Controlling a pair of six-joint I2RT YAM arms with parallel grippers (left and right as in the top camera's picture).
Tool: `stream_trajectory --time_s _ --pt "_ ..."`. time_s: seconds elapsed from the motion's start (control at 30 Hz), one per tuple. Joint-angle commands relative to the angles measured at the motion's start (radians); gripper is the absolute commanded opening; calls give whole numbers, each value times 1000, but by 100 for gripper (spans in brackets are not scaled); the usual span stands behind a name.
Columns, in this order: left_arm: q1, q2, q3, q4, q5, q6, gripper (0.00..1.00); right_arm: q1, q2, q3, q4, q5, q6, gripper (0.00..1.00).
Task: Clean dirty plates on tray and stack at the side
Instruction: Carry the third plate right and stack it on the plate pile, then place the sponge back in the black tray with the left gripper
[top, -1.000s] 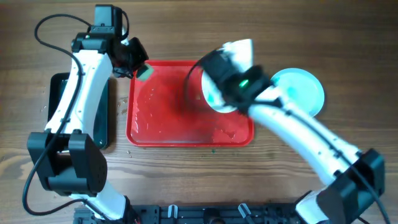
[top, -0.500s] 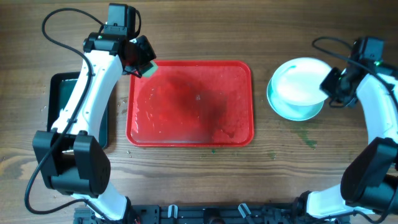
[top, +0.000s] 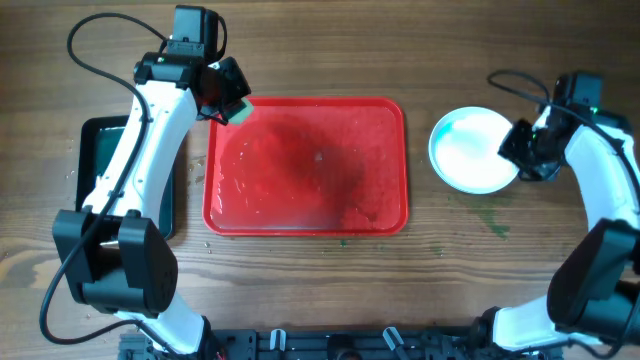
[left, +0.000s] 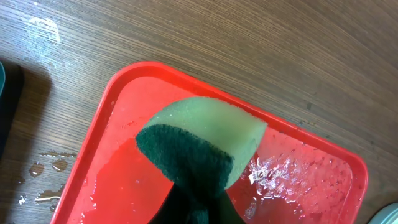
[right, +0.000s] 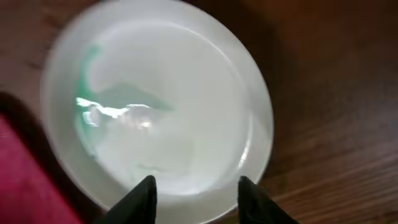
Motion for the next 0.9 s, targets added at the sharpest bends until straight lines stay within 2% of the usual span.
stream_trajectory --time_s 0.0,0.07,0.13,0.2,0.47,0.5,0.53,0.57,0.6,0.67,0.87 --pt "-2 4 -5 -3 -17 -8 4 68 -134 74 8 -82 -116 45" --pt "-2 4 -5 -9 -21 34 4 108 -181 74 25 -122 -153 52" --pt "6 -2 -5 -14 -50 89 4 159 -206 74 51 -183 -196 64" --pt "23 -23 -5 -29 -50 91 4 230 -209 74 96 -186 -192 100" --pt "26 -169 -5 -44 -52 294 4 270 -183 74 105 -187 -189 100" --pt "27 -172 -5 -93 -142 318 4 270 -183 74 105 -187 -189 100" --pt "32 -163 -5 -145 -252 313 4 270 -183 74 105 -187 -182 100" --pt "43 -147 -6 -211 -398 253 4 270 -183 74 105 -187 -179 100" --pt "66 -129 -14 -273 -521 124 4 270 -183 74 109 -187 -156 100" --pt "134 -111 -69 -299 -526 19 4 270 -183 74 120 -187 -156 100" --pt "319 -111 -273 -111 -428 25 4 270 -183 74 118 -187 -156 100"
